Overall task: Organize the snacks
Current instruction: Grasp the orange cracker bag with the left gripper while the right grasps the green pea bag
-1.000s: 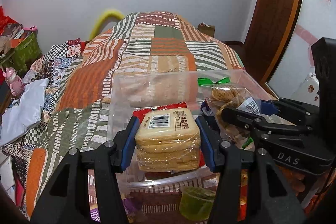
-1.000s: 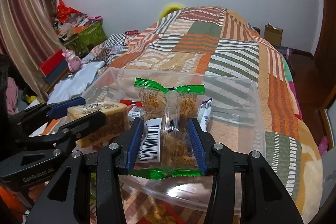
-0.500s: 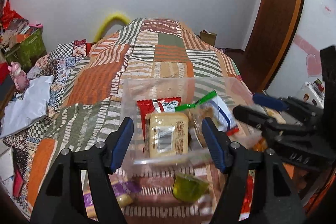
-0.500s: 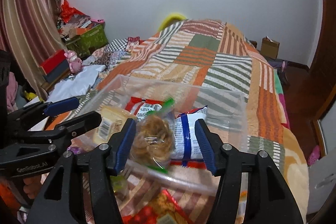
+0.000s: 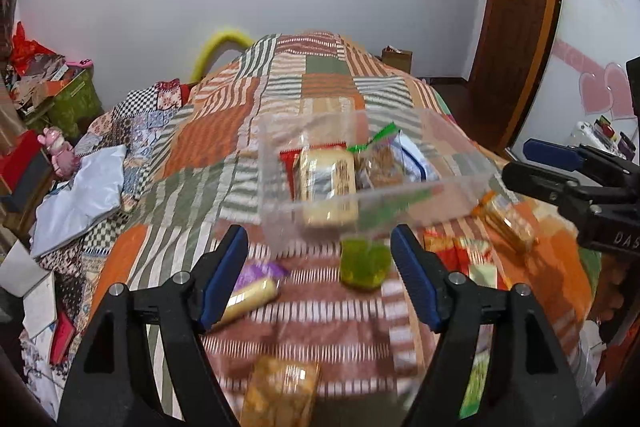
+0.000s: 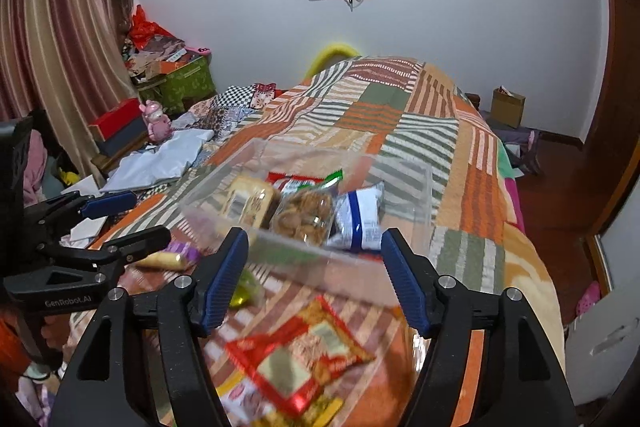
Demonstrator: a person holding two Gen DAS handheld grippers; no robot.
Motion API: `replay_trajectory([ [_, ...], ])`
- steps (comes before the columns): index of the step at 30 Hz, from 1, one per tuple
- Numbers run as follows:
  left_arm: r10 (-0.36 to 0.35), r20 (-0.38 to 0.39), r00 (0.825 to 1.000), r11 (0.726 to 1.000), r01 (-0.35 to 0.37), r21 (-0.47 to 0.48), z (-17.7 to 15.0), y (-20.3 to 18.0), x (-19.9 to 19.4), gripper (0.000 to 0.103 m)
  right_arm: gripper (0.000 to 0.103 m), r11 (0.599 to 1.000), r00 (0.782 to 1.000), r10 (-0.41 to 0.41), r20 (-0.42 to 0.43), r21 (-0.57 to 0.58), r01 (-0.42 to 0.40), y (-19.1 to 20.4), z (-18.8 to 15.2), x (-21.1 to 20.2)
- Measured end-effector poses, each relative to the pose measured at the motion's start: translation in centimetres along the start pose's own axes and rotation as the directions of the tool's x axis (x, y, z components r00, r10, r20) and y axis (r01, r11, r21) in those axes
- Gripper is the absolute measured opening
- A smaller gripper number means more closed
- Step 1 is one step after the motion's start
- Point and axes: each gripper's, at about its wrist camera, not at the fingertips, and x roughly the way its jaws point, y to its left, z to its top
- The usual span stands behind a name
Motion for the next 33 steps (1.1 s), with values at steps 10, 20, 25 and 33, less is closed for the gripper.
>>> replay_trajectory([
  [10, 0.003, -0.046, 0.999, 0.999, -0.005, -0.033, -5.8, 0.5, -3.6, 0.08, 0.066, 0.999, 0.999, 0.039, -0.029, -0.032, -0.04, 2.9, -4.1, -2.4],
  [20, -0.006, -0.108, 0.994, 0.996, -0.004, -0.086, -11.1, 0.6, -5.3, 0.081, 0.066, 0.996, 0.99, 0.082, -0.118, -0.035, -0.086, 5.3, -9.1, -2.0],
  [25, -0.022, -0.147, 0.989, 0.994, 0.006, -0.106, -13.2, 0.8, -5.5, 0.081, 0.066, 0.994, 0.98, 0.095, -0.177, -0.031, -0.102, 6.0, -11.1, -1.3],
  [33, -0.049, -0.222, 0.974, 0.994, 0.026, -0.107, -15.8, 0.2, -4.1, 0.081, 0.066, 0.991, 0.963, 0.121, -0.242, -0.027, -0.132, 6.8, -13.3, -0.4],
])
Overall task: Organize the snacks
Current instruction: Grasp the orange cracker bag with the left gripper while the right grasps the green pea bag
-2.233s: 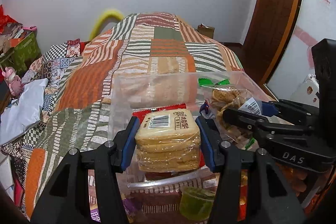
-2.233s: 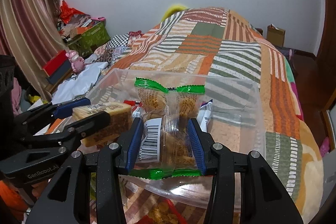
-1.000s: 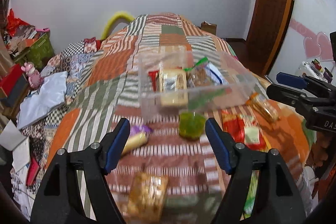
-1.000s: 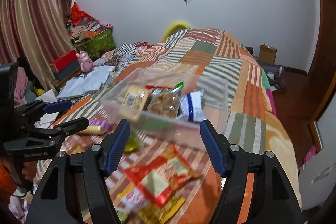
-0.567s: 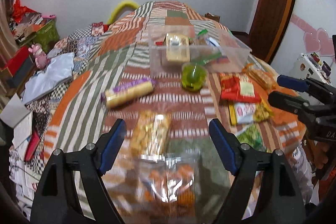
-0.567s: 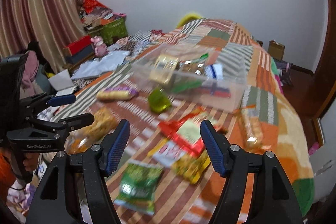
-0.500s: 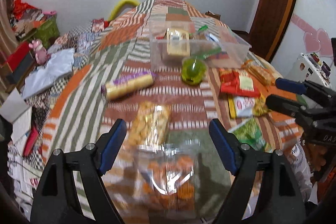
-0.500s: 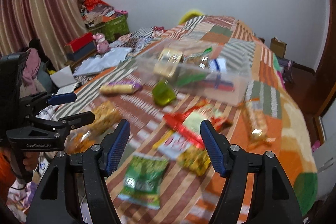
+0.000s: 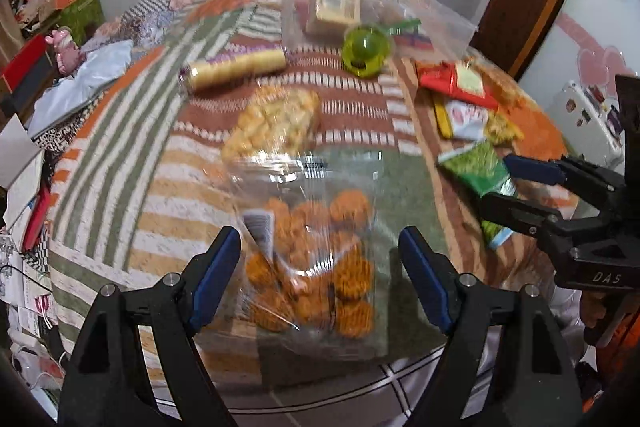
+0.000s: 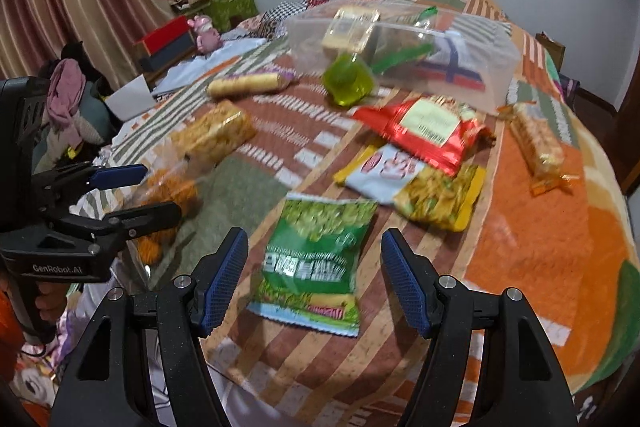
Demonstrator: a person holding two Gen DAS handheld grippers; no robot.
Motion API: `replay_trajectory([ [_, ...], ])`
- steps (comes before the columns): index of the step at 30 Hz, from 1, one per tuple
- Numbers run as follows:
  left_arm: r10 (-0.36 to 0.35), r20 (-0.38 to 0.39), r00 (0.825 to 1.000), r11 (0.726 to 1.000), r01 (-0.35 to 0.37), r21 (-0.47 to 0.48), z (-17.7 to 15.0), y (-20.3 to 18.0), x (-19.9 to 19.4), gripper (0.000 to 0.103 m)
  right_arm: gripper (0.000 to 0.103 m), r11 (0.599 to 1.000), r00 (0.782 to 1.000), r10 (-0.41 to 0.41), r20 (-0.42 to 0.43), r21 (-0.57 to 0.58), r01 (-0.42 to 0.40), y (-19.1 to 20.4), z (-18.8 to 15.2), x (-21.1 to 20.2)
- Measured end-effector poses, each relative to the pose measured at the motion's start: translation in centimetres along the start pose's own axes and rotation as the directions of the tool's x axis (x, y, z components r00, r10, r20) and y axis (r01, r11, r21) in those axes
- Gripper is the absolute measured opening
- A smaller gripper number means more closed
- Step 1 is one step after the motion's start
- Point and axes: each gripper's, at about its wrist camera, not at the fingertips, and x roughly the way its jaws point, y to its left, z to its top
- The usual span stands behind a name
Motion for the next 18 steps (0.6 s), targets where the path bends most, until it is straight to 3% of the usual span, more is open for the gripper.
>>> replay_trajectory([
  [6, 0.001, 0.001, 1.0, 1.0, -0.001, -0.011, -0.7, 0.3, 0.6, 0.078, 0.066, 1.0, 1.0, 0.002, 0.001, -0.001, -0.002, 0.1, -0.2, 0.4],
  [8, 0.015, 0.011, 1.0, 1.0, -0.015, -0.012, -0.8, 0.5, 0.5, 0.069, 0.057, 1.0, 1.0, -0.012, 0.001, -0.014, 0.012, 0.3, -0.3, 0.7],
  [10, 0.011, 0.016, 1.0, 1.0, -0.011, -0.01, -0.8, 0.6, 0.4, 0.066, 0.052, 0.999, 0.999, -0.032, 0.002, -0.034, 0.032, 0.6, -0.3, 1.0],
  [18, -0.016, 0.035, 0.999, 1.0, 0.016, -0.003, -0.8, 0.3, -0.4, 0.062, 0.041, 0.999, 1.0, -0.02, 0.013, -0.039, 0.021, 0.7, -0.5, 0.7],
])
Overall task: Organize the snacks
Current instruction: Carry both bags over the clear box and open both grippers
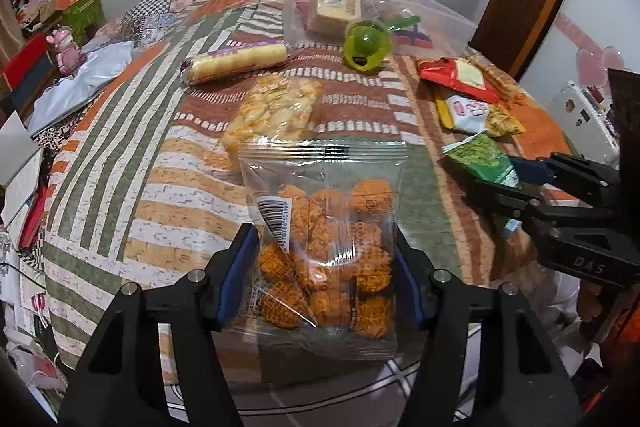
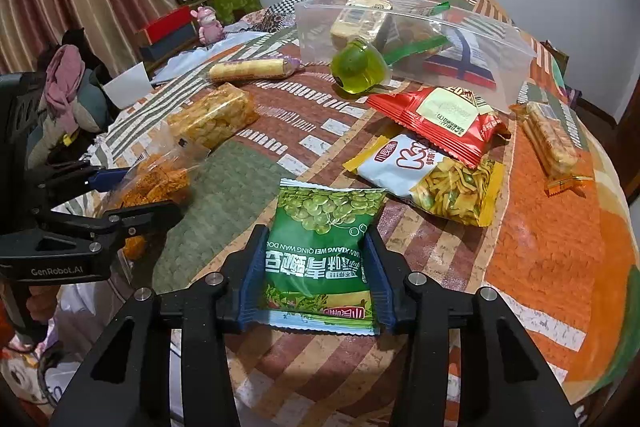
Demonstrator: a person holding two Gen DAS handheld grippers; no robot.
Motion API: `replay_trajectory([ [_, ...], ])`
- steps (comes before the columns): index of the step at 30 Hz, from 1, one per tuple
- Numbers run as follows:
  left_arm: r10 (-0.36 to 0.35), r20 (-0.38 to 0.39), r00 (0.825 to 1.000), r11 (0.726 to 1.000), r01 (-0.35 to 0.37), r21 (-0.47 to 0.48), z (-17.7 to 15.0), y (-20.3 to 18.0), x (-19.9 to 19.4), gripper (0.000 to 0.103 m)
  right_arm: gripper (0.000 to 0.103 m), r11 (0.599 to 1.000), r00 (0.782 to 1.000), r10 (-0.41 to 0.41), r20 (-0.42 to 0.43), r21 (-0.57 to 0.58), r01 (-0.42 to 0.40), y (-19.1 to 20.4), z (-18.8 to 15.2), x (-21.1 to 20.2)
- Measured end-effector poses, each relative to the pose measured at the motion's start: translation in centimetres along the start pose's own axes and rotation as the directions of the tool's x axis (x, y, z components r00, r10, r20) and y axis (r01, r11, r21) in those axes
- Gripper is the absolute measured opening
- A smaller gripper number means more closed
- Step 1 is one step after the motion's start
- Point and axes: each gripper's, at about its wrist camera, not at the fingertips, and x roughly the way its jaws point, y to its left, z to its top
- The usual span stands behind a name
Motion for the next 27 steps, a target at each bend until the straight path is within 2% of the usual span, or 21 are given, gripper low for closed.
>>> replay_trajectory([
  [10, -0.017, 0.116, 0.993, 0.999, 0.012, 0.039, 2.1, -1.9, -3.3, 0.062, 0.04, 1.0, 0.998, 0.023, 0.05, -0.012, -0.022, 0.5, 0.9, -1.9],
  [16, -0.02, 0.208, 0.978, 0.999, 0.011, 0.047, 4.4, -2.6, -4.9, 0.062, 0.04, 1.0, 0.992, 0.016, 0.126, -0.006, -0.016, -0.1, 2.6, -3.9],
  [27, -0.027, 0.302, 0.953, 0.997, 0.004, 0.079, 8.7, -4.2, -5.3, 0.062, 0.04, 1.0, 0.97, -0.016, 0.242, 0.029, 0.009, -2.8, 6.1, -6.4],
])
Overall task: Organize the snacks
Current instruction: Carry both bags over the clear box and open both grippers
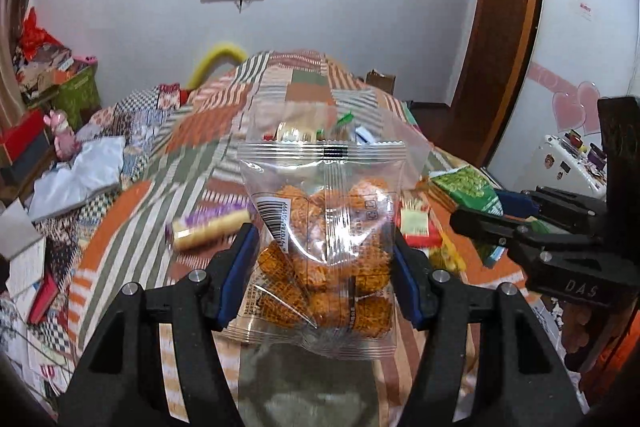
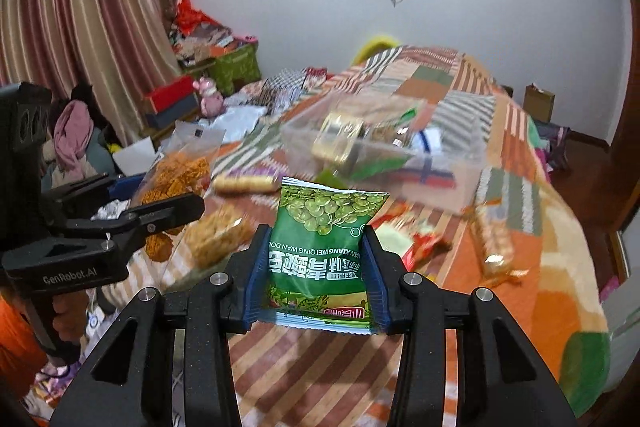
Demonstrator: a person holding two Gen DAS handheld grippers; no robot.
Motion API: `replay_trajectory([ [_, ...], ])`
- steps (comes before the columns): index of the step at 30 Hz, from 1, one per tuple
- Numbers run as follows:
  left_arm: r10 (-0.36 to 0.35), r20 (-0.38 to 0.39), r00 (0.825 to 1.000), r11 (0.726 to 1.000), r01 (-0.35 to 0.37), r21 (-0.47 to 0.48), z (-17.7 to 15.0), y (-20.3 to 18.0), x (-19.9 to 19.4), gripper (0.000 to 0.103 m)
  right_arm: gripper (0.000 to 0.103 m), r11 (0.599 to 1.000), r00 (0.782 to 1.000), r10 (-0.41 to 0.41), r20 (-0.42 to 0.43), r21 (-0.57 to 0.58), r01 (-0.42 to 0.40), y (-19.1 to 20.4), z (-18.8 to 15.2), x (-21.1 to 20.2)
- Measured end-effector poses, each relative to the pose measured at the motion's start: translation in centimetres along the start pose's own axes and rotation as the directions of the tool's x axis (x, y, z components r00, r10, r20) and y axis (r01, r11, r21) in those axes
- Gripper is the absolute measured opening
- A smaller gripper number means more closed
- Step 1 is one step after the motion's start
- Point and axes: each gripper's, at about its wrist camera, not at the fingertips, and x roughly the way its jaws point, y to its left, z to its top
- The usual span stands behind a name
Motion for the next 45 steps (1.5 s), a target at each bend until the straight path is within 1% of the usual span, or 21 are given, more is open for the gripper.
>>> replay_trajectory([
  [6, -0.01, 0.015, 1.0, 1.0, 0.01, 0.02, 1.9, -0.6, 1.9, 0.062, 0.04, 0.999, 0.998, -0.024, 0.053, 0.03, 0.023, -2.0, 2.0, -0.1],
  [13, -0.032, 0.007, 0.999, 0.999, 0.032, 0.032, 3.9, -0.9, 5.2, 0.062, 0.04, 0.996, 0.996, -0.049, 0.072, 0.074, 0.044, -4.3, 3.3, 0.8],
  [20, -0.045, -0.019, 0.999, 0.998, 0.045, 0.051, 5.6, -0.7, 9.6, 0.062, 0.04, 0.991, 0.996, -0.079, 0.047, 0.107, 0.073, -6.7, 4.1, 3.1],
  [24, -0.045, -0.024, 0.999, 0.998, 0.046, 0.045, 6.5, 0.0, 11.8, 0.062, 0.04, 0.99, 0.995, -0.093, 0.031, 0.111, 0.089, -7.7, 4.7, 4.6],
  [29, -0.052, -0.039, 0.998, 0.998, 0.053, 0.03, 7.8, 1.0, 14.6, 0.062, 0.04, 0.989, 0.996, -0.091, 0.012, 0.122, 0.088, -8.9, 5.7, 6.6],
  [38, -0.053, -0.045, 0.998, 0.998, 0.054, 0.033, 9.8, 1.6, 17.7, 0.062, 0.04, 0.987, 0.995, -0.098, -0.028, 0.121, 0.101, -10.0, 7.1, 9.3],
  [45, -0.036, -0.059, 0.998, 0.999, 0.037, 0.015, 10.2, 1.8, 19.9, 0.062, 0.04, 0.98, 0.99, -0.141, -0.024, 0.138, 0.143, -10.8, 7.4, 10.4],
])
